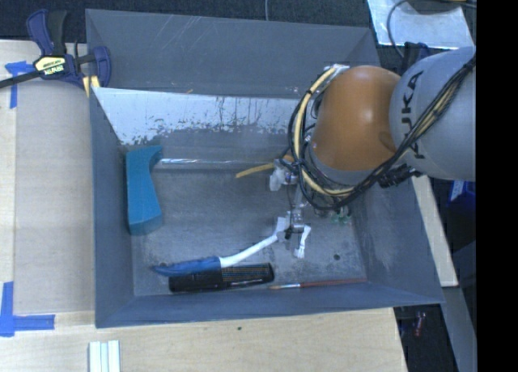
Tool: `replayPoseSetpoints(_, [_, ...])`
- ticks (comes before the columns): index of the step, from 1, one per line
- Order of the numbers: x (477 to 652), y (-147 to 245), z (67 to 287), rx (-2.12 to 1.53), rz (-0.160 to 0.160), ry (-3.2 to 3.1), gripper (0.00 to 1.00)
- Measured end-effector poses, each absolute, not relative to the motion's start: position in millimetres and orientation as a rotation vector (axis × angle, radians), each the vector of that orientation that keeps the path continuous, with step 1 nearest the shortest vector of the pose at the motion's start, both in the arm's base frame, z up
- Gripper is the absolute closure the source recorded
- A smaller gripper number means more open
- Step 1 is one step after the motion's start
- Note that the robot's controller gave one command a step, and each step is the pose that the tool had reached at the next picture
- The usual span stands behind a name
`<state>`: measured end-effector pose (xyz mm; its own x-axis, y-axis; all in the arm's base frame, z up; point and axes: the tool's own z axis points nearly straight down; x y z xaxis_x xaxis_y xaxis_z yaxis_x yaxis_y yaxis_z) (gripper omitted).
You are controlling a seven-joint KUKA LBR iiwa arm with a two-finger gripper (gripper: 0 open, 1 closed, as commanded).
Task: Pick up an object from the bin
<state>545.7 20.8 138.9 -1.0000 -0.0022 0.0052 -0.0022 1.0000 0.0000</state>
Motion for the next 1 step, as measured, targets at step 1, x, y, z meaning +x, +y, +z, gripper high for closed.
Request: replayPoseSetpoints(1, [547.5,20.8,143.6,0.003,0.000,-3.145,0.00])
